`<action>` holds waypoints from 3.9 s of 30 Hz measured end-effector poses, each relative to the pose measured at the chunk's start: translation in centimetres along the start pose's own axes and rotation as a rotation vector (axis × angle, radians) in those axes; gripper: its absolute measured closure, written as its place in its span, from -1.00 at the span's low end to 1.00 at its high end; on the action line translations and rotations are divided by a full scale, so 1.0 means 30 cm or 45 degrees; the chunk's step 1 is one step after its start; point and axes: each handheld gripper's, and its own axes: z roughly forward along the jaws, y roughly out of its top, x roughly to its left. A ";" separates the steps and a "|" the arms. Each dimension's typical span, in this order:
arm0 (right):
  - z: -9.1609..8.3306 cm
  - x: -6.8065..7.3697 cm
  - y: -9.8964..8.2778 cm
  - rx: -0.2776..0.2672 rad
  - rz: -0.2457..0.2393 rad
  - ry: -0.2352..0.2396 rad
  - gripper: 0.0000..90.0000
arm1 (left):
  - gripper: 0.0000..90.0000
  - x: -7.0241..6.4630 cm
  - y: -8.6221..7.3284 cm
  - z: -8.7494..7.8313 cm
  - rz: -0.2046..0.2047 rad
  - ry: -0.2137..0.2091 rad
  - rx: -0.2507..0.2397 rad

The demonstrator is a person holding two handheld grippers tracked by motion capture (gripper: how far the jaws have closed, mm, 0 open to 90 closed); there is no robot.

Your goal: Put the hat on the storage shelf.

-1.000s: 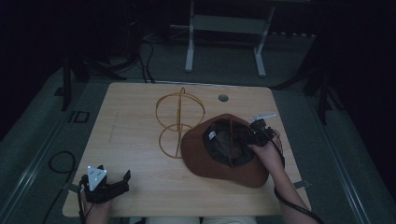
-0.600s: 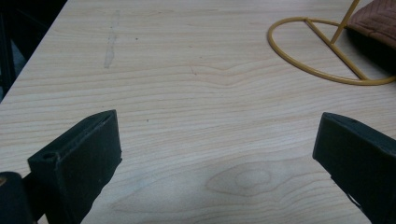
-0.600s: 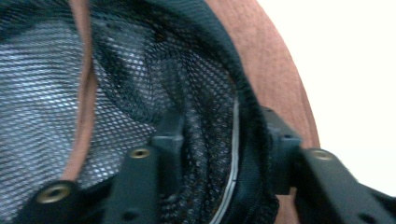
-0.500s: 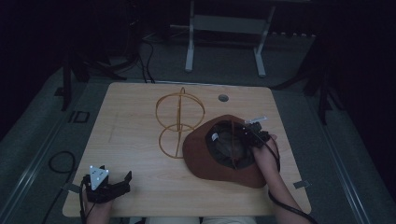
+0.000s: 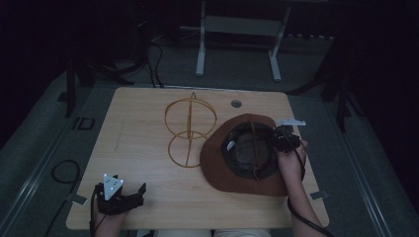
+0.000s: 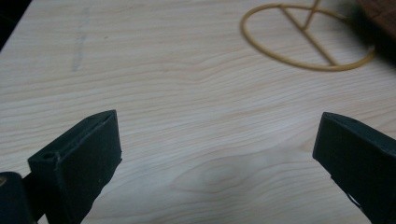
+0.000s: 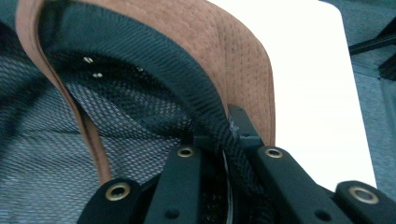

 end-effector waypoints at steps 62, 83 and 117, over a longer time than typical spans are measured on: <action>-0.223 0.024 -0.057 -0.143 -0.028 0.142 0.87 | -0.51 -0.794 0.544 0.402 0.546 -0.381 0.172; -0.293 0.031 -0.092 -0.178 -0.008 0.186 0.81 | 0.91 -0.793 0.564 0.398 0.556 -0.279 0.054; -0.628 -0.152 -0.143 -0.468 -0.132 0.349 -0.23 | 0.91 -0.744 0.596 0.252 0.550 -0.469 -0.183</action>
